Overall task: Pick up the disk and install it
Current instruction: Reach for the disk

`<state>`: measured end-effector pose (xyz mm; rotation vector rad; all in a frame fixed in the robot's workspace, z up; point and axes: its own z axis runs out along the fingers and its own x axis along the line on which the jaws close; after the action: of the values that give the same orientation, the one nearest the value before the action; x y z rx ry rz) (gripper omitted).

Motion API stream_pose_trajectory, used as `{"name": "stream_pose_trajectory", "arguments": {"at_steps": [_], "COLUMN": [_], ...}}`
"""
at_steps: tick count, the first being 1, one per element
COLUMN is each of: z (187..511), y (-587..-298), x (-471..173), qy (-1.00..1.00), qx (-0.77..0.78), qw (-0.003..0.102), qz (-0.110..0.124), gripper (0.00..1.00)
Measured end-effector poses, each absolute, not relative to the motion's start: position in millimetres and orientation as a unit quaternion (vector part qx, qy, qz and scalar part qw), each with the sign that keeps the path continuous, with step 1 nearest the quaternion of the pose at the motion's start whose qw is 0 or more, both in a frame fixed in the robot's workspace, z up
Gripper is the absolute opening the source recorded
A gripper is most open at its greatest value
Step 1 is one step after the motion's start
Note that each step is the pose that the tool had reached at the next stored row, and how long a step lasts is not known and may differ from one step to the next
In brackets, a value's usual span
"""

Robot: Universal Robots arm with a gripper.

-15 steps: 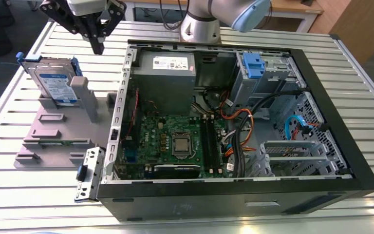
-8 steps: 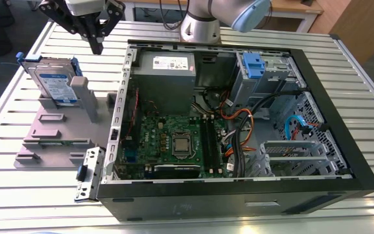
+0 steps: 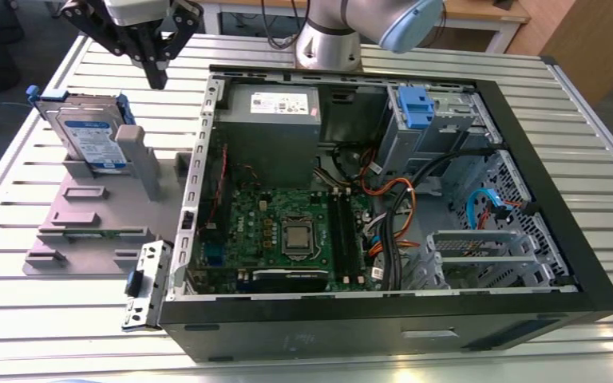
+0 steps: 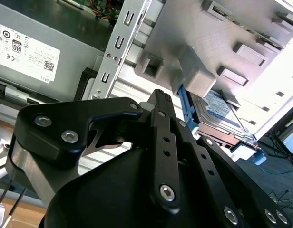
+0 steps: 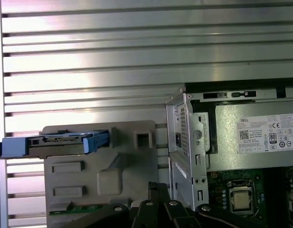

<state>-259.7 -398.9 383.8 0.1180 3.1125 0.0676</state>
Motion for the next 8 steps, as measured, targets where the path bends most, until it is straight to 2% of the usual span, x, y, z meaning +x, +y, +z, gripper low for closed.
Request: {"name": "stream_pose_trajectory", "arguments": {"at_steps": [8], "z": [383.6], "y": [-398.9], "x": [-261.7], "qy": [0.999], "qx": [0.038], "qw": [0.013], "qz": [0.022], "gripper": [0.11]}}
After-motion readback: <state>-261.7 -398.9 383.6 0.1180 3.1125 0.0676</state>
